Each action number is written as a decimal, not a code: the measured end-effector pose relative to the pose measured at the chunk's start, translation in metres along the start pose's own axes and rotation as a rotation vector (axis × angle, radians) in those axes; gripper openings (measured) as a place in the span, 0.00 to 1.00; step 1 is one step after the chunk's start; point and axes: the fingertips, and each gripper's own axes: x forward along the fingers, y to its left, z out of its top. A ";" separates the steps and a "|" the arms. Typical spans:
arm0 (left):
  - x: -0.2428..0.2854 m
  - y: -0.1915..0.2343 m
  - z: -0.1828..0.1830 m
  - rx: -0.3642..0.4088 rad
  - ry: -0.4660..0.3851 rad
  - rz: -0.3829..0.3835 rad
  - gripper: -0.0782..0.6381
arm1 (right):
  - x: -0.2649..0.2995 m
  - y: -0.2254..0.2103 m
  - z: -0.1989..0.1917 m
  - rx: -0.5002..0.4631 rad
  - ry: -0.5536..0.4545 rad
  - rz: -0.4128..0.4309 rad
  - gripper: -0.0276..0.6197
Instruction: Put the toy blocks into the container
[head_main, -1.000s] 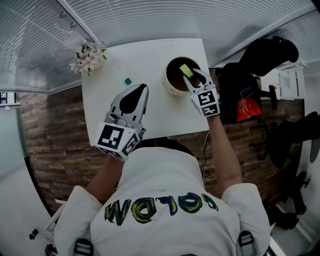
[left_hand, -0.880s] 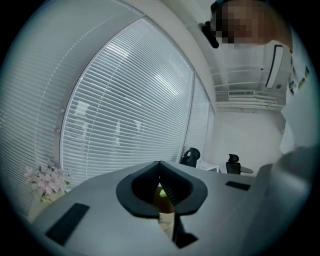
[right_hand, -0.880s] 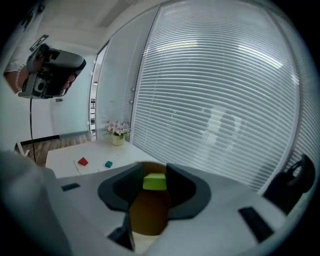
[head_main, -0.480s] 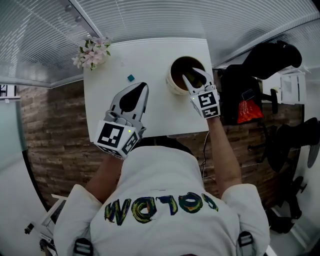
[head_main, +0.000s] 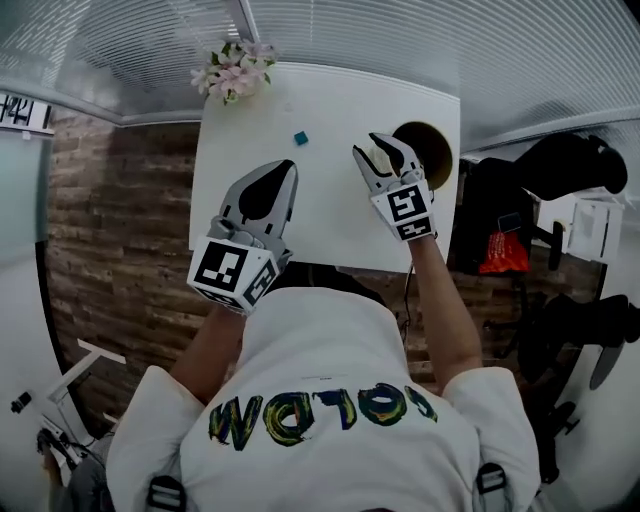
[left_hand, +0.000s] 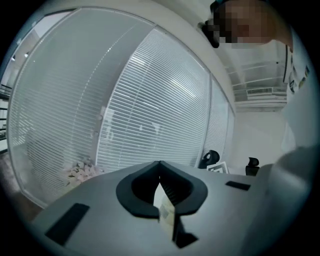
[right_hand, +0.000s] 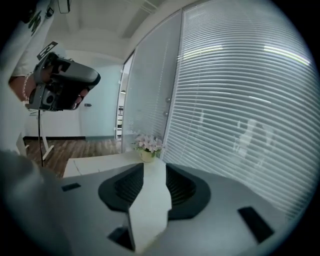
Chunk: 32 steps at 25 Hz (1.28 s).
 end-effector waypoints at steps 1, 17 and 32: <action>-0.007 0.008 0.000 -0.004 -0.005 0.023 0.13 | 0.009 0.010 0.006 -0.010 -0.006 0.025 0.27; -0.071 0.080 -0.018 -0.024 0.001 0.192 0.13 | 0.083 0.133 0.014 -0.089 0.004 0.306 0.30; -0.074 0.115 -0.072 -0.085 0.061 0.225 0.13 | 0.152 0.210 -0.061 -0.259 0.124 0.530 0.37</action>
